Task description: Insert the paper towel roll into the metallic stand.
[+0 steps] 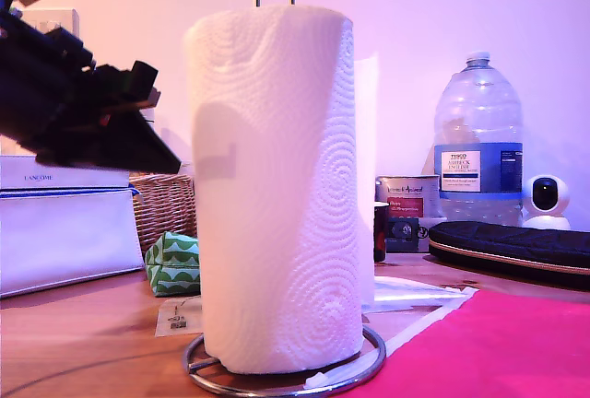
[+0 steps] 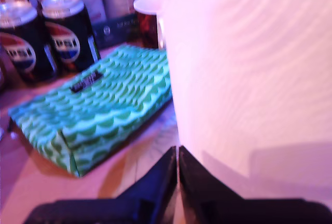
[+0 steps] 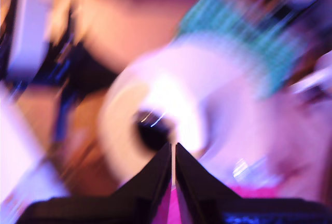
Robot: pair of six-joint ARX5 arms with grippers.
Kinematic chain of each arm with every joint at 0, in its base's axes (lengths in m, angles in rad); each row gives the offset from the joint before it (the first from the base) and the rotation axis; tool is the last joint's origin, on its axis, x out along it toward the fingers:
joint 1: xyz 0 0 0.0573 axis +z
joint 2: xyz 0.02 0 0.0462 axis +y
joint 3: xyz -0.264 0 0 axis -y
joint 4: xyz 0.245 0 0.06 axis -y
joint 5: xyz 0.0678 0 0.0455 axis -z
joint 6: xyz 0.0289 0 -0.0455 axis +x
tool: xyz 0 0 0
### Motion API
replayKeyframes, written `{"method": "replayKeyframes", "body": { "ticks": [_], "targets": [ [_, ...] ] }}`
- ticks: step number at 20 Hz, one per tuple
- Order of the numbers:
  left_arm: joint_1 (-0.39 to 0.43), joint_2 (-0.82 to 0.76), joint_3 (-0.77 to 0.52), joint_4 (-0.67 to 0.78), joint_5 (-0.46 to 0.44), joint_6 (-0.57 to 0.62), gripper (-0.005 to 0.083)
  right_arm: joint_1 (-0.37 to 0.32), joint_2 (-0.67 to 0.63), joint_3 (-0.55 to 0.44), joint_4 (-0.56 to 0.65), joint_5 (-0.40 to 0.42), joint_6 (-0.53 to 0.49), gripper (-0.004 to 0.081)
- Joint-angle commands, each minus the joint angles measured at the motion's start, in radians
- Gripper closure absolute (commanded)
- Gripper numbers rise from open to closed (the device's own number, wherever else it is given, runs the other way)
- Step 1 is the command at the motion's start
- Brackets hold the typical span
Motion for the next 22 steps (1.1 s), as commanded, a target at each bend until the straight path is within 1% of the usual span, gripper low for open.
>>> {"method": "replayKeyframes", "body": {
  "ticks": [1, 4, 6, 8, 10, 13, 15, 17, 20, 22],
  "targets": [
    [0.01, -0.014, -0.007, 0.012, 0.003, 0.013, 0.0797, -0.04, -0.027, 0.0, 0.046, 0.031, -0.001, 0.078],
    [0.055, -0.041, -0.007, 0.011, 0.014, 0.027, 0.0797, -0.13, -0.05, -0.003, 0.101, 0.03, -0.007, 0.078],
    [0.115, -0.05, -0.007, 0.011, 0.067, 0.029, 0.0797, -0.19, -0.072, -0.019, 0.135, 0.018, -0.029, 0.078],
    [0.185, -0.05, -0.007, 0.009, 0.133, 0.028, 0.0797, -0.257, -0.117, -0.086, 0.22, -0.023, -0.035, 0.078],
    [0.243, -0.05, -0.007, 0.012, 0.183, 0.028, 0.0797, -0.332, -0.182, -0.203, 0.34, -0.049, -0.034, 0.078],
    [0.325, -0.05, -0.007, 0.031, 0.201, 0.028, 0.0797, -0.428, -0.301, -0.442, 0.542, -0.049, -0.034, 0.078],
    [0.387, -0.05, -0.007, 0.035, 0.239, 0.026, 0.0797, -0.486, -0.381, -0.597, 0.663, -0.054, -0.034, 0.078],
    [0.442, -0.05, -0.007, 0.035, 0.281, 0.021, 0.0797, -0.548, -0.459, -0.739, 0.778, -0.098, -0.034, 0.078],
    [0.499, -0.078, -0.007, 0.029, 0.325, -0.006, 0.0797, -0.632, -0.566, -0.924, 0.909, -0.144, -0.028, 0.078],
    [0.512, -0.112, -0.007, -0.003, 0.343, -0.006, 0.0797, -0.678, -0.642, -1.044, 0.982, -0.153, -0.026, 0.078]
  ]
}}
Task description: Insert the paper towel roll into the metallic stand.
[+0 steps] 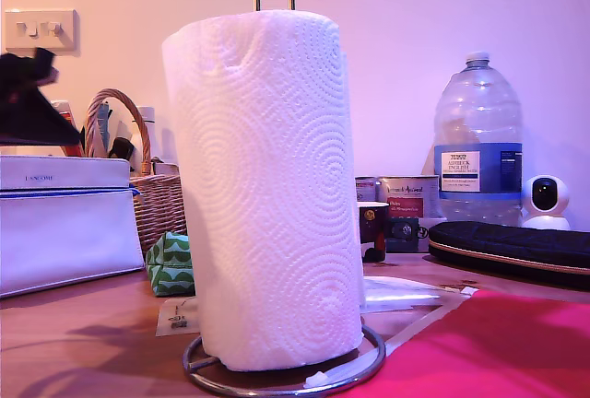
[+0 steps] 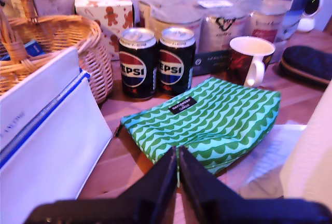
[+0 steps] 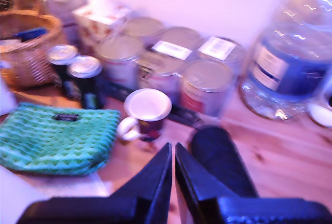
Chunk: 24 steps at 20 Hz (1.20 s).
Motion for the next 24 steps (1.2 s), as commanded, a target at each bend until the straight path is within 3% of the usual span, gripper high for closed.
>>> {"method": "replayKeyframes", "body": {
  "ticks": [1, 5, 10, 16, 24],
  "targets": [
    [0.002, -0.041, -0.007, -0.026, 0.007, -0.004, 0.0797, -0.032, -0.067, -0.109, 0.071, -0.008, 0.006, 0.078],
    [0.0, -0.141, -0.007, -0.114, 0.012, -0.004, 0.0797, -0.054, -0.222, -0.298, 0.167, -0.03, 0.031, 0.078],
    [-0.02, -0.304, -0.007, -0.245, 0.011, -0.022, 0.0797, -0.054, -0.442, -0.435, 0.155, -0.014, 0.079, 0.078],
    [-0.072, -0.502, -0.008, -0.425, -0.005, -0.029, 0.0797, -0.053, -0.697, -0.458, -0.079, 0.021, 0.082, 0.078],
    [-0.077, -0.632, -0.007, -0.625, -0.005, -0.049, 0.0797, -0.053, -0.73, -0.457, -0.292, 0.021, 0.082, 0.078]
  ]
}}
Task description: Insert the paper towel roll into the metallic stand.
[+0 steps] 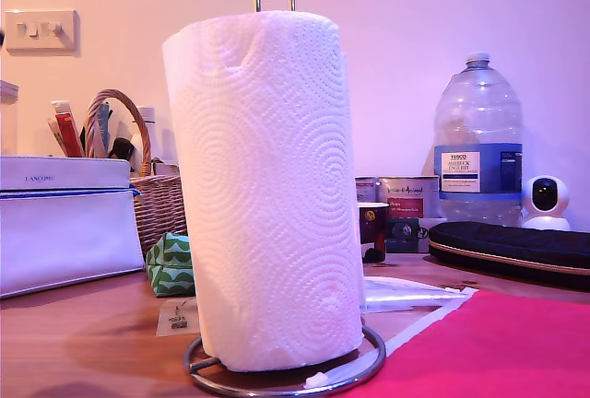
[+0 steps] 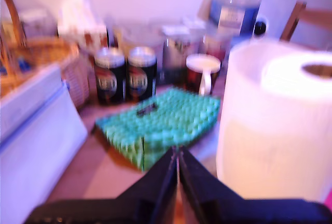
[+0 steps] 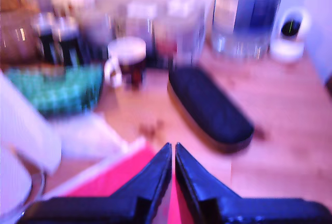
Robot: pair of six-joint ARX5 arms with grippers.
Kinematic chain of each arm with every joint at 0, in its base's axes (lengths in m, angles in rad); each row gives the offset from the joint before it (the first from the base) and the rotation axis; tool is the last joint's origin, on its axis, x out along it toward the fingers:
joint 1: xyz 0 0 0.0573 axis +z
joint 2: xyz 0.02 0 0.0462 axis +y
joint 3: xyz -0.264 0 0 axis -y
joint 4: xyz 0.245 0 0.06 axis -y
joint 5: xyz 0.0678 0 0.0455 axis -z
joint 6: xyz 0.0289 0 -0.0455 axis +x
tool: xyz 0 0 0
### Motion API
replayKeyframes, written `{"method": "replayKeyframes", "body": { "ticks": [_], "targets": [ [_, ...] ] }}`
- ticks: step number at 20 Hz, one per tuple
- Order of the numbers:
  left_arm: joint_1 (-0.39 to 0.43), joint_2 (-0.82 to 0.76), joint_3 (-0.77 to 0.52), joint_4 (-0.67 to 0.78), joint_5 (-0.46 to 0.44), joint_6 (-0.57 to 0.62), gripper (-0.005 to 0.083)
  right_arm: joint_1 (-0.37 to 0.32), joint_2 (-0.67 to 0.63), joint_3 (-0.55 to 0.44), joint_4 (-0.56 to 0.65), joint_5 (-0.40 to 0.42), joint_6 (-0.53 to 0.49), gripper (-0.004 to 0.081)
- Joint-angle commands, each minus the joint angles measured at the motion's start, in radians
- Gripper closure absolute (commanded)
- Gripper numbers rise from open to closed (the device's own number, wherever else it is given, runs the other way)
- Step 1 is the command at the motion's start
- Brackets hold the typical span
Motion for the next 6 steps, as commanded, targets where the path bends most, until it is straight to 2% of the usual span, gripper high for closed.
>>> {"method": "replayKeyframes", "body": {
  "ticks": [1, 6],
  "targets": [
    [-0.003, 0.009, -0.007, -0.023, 0.001, -0.003, 0.0797, 0.003, 0.005, -0.016, 0.011, 0.0, 0.003, 0.078],
    [-0.003, 0.009, -0.007, -0.12, 0.001, -0.003, 0.0797, 0.003, 0.005, -0.016, 0.011, 0.0, 0.003, 0.078]
  ]
}}
